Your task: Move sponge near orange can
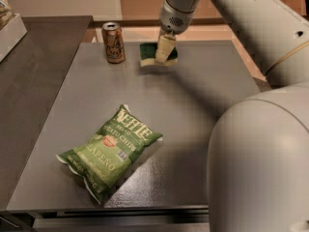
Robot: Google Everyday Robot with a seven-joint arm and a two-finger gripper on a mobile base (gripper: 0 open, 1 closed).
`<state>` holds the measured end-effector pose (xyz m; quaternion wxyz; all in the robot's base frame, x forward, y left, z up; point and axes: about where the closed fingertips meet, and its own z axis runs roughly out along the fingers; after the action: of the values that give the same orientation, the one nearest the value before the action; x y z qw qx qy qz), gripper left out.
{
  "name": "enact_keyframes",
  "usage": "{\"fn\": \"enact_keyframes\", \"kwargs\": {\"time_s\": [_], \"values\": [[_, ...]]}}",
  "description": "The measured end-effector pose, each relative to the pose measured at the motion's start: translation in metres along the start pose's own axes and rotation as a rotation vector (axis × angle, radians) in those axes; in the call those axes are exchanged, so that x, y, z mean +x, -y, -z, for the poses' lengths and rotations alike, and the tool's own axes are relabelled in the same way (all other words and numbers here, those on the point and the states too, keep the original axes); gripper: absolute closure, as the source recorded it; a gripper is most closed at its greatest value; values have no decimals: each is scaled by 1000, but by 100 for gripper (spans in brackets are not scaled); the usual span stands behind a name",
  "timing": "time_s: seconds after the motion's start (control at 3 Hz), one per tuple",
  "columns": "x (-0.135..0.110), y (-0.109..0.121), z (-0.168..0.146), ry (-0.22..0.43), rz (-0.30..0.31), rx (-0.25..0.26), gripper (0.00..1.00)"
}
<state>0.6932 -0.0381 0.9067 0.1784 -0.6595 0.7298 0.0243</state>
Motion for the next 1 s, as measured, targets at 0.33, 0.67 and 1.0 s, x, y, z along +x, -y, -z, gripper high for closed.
{"fn": "enact_keyframes", "kwargs": {"time_s": [0.33, 0.67, 1.0], "values": [[-21, 8, -26, 13, 24, -28, 100], [-34, 16, -46, 26, 37, -40, 84], [-38, 24, -58, 29, 30, -22, 60]]}}
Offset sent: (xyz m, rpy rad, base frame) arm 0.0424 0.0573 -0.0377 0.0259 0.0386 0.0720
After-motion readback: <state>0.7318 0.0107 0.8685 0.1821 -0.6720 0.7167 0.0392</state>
